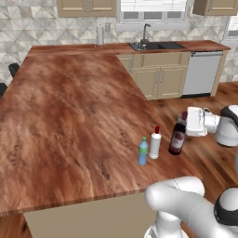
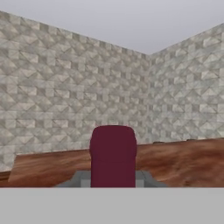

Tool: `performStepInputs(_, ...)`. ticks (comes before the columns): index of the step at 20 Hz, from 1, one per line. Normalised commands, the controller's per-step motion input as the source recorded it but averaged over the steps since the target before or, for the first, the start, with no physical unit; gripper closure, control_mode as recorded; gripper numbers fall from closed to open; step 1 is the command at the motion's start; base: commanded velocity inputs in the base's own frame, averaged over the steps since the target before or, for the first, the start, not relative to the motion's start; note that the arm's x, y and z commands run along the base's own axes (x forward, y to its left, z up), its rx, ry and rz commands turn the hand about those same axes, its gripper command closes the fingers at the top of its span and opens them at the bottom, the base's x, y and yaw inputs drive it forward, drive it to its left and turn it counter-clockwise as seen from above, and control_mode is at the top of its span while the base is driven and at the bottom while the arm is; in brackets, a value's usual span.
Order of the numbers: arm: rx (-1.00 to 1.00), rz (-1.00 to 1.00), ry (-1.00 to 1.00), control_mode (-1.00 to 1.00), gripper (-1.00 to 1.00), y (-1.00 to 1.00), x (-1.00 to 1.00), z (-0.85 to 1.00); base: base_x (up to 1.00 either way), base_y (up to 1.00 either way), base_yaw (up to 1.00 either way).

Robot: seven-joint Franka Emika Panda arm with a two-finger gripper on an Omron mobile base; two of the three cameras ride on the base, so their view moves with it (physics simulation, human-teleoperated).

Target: Move the drinks to the dining counter.

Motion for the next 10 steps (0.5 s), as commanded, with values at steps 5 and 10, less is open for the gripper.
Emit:
performStepInputs(5,-0.03,0.0,-0.01,-1.0,1.0,-0.04,0.27,-0.38,0.0,0.0,0.0)
performStepInputs(10,-0.05,0.0,0.0,-1.0,1.0,-0.05,0.25,-0.39,0.0,0.0,0.0)
